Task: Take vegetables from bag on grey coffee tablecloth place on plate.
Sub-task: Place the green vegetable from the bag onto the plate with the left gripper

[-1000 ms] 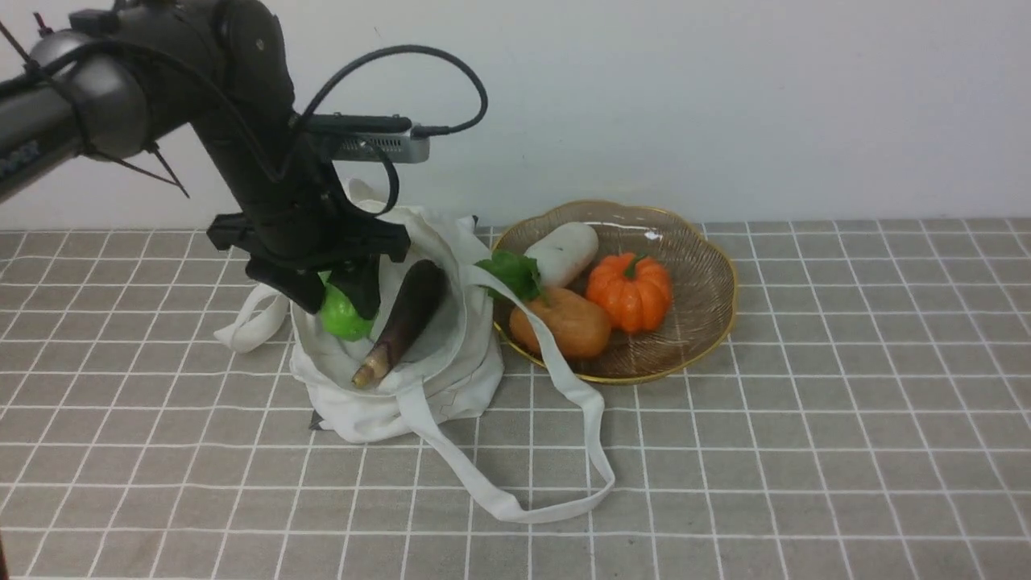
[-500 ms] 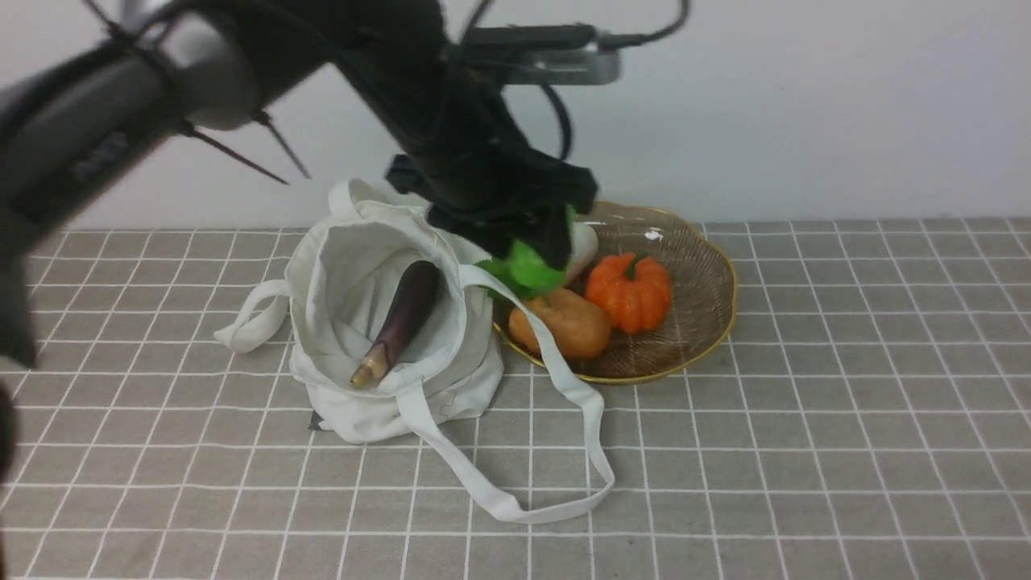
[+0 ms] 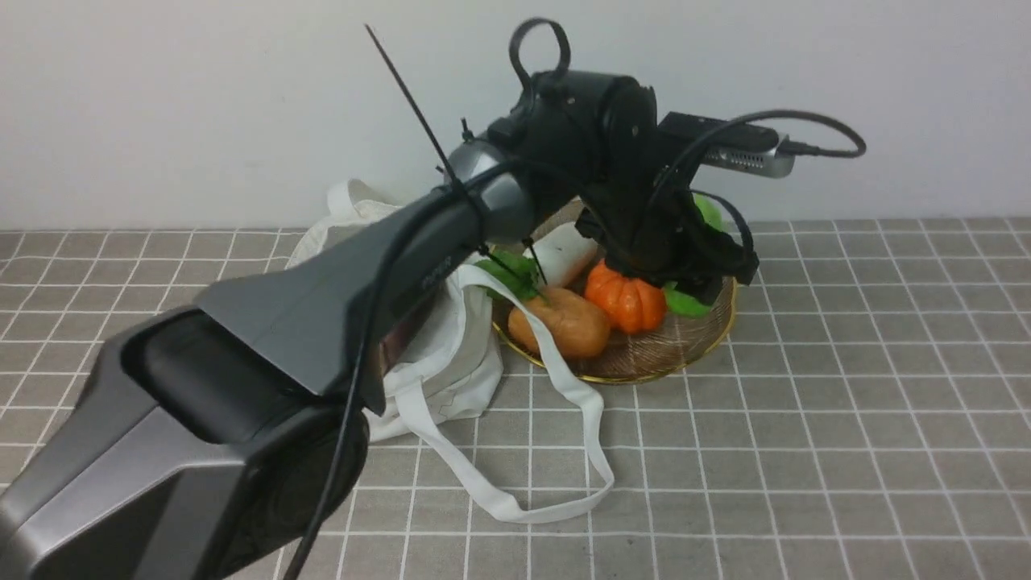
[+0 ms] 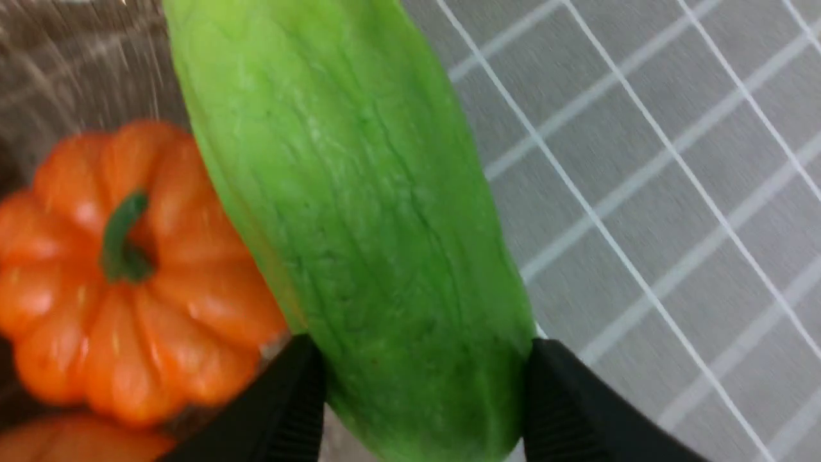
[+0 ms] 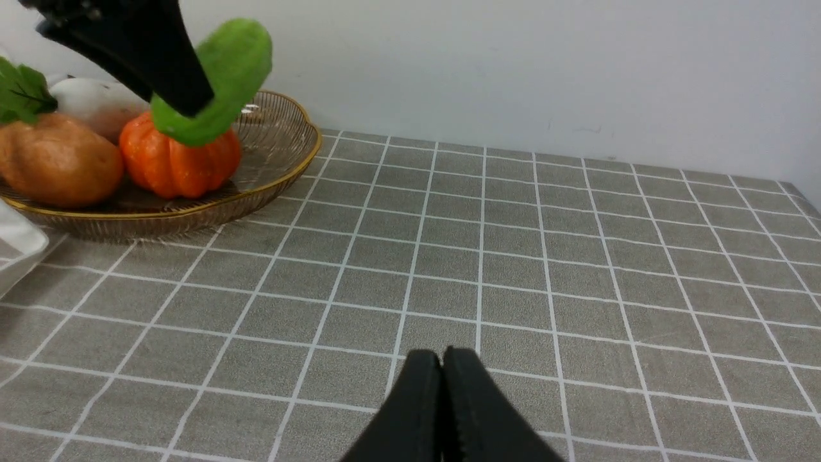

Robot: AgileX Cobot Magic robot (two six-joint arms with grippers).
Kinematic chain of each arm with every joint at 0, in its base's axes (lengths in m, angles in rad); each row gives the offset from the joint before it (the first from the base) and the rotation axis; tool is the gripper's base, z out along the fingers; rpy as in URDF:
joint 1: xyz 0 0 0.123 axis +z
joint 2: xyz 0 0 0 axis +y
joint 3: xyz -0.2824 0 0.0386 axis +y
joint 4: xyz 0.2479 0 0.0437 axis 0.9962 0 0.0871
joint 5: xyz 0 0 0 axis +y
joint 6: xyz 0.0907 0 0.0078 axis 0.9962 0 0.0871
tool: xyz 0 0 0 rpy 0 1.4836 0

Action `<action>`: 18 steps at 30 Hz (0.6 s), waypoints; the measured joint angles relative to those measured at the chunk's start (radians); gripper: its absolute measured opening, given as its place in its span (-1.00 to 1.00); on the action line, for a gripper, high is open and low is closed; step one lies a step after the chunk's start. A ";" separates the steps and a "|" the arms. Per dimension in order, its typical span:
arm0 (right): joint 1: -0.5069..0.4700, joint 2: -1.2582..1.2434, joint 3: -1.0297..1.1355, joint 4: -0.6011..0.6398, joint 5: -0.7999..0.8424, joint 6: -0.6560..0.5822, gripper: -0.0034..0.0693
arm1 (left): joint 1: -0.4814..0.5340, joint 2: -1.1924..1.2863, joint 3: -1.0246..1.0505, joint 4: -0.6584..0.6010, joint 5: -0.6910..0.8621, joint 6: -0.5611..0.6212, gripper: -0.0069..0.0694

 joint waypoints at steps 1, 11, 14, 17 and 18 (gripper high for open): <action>0.000 0.000 0.000 0.000 0.000 0.000 -0.95 | 0.000 0.021 -0.001 0.006 -0.042 0.000 0.15; 0.000 0.000 0.000 0.000 0.000 0.000 -0.95 | 0.000 0.055 -0.001 0.107 -0.117 0.001 0.86; 0.000 0.000 0.000 0.000 0.000 0.000 -0.95 | 0.000 0.044 -0.001 0.109 -0.104 0.001 0.92; 0.000 0.000 0.000 0.000 0.000 0.000 -0.95 | 0.000 -0.003 -0.001 0.109 -0.053 0.001 0.90; 0.000 0.000 0.000 0.000 0.000 0.000 -0.95 | 0.000 -0.029 -0.001 0.110 -0.038 0.001 0.86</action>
